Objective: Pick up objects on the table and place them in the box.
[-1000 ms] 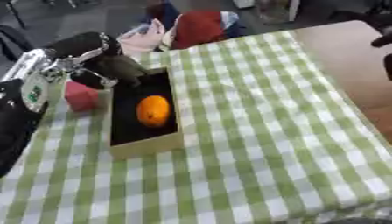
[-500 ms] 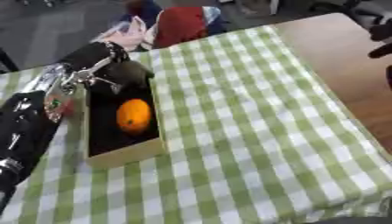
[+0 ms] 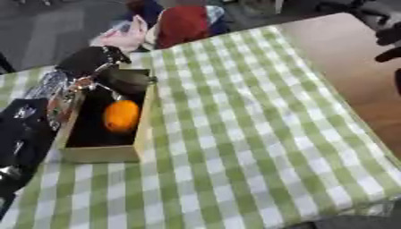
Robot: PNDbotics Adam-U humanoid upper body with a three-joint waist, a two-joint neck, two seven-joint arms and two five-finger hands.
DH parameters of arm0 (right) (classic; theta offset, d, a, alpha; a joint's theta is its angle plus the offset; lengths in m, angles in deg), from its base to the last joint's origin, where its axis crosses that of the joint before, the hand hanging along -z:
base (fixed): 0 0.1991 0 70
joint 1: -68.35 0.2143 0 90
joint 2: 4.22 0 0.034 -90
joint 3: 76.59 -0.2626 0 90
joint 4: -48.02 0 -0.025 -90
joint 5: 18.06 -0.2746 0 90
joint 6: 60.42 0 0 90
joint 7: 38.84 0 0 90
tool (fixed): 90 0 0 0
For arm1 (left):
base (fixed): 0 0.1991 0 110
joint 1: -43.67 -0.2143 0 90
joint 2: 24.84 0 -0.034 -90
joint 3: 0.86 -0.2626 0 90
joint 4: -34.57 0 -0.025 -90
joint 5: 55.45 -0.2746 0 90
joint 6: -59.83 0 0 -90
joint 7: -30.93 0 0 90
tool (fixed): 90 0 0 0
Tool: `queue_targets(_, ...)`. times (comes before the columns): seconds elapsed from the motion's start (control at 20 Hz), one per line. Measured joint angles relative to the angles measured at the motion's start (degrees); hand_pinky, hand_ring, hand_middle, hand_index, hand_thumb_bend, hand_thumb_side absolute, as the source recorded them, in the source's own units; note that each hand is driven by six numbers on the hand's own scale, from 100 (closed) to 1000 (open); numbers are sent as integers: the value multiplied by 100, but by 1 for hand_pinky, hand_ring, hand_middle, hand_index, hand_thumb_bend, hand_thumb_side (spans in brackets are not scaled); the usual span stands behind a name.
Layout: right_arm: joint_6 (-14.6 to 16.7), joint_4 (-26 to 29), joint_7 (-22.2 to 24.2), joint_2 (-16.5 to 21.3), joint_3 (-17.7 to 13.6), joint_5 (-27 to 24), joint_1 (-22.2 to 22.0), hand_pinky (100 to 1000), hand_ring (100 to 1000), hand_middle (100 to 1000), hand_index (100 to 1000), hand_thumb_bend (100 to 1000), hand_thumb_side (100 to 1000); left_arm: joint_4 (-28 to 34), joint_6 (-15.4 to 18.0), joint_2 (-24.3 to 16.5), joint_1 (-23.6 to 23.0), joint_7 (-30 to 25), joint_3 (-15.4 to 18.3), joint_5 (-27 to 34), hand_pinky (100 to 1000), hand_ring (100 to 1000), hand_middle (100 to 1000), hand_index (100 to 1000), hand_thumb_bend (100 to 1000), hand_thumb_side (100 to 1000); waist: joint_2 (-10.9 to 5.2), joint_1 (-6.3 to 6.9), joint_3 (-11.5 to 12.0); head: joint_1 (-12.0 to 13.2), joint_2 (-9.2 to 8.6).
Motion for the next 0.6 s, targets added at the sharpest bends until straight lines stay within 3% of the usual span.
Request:
queue_targets(0.25,39,-35,40,-3,-3,-1,-77,715,881,724,879,100,292,136,2,-127,-62,13,31,-33,745,740,751,825,882,784,-80,-20,118,-35,5)
queue_targets(0.6,53,-90,55,-4,-39,-29,-195,716,880,721,878,100,292,553,44,-379,-245,-152,212,496,725,704,718,813,754,762,-202,-81,335,-103,56)
